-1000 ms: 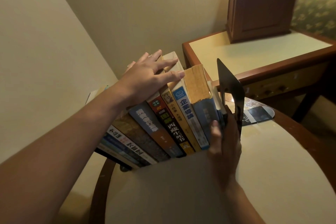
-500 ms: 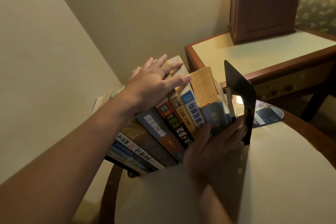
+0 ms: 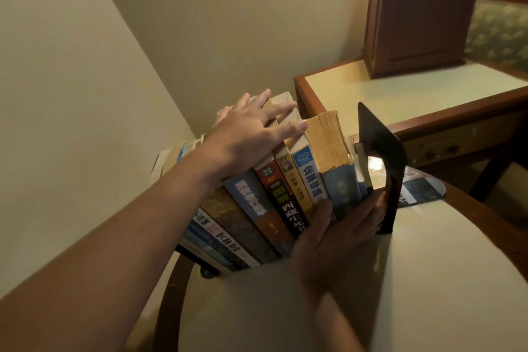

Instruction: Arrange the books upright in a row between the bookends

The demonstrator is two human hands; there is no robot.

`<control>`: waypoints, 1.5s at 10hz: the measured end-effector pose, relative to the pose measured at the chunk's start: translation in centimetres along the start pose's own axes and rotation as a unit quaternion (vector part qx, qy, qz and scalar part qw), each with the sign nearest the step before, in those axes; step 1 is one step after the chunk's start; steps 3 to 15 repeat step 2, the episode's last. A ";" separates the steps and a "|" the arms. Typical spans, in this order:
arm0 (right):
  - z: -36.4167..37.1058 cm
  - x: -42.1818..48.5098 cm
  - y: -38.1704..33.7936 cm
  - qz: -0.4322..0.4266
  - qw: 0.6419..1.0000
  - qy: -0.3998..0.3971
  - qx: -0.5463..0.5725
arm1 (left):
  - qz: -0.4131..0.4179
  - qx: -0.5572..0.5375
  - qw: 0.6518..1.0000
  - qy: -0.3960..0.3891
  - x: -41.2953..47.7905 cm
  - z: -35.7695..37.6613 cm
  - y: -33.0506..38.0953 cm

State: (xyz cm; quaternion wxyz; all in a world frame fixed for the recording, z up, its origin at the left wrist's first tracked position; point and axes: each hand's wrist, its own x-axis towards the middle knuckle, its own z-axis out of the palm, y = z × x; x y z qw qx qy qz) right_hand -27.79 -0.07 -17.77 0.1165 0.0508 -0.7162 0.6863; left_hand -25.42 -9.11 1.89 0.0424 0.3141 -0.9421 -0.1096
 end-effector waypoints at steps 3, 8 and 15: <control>-8.2 1.0 0.3 -0.024 0.971 -0.231 -0.047 | -0.010 -0.048 0.981 0.185 -3.7 0.2 0.8; -8.2 1.0 0.3 -0.024 0.971 -0.231 -0.047 | -0.010 -0.048 0.981 0.185 -3.7 0.2 0.8; -8.2 1.0 0.3 -0.024 0.971 -0.231 -0.047 | -0.010 -0.048 0.981 0.185 -3.7 0.2 0.8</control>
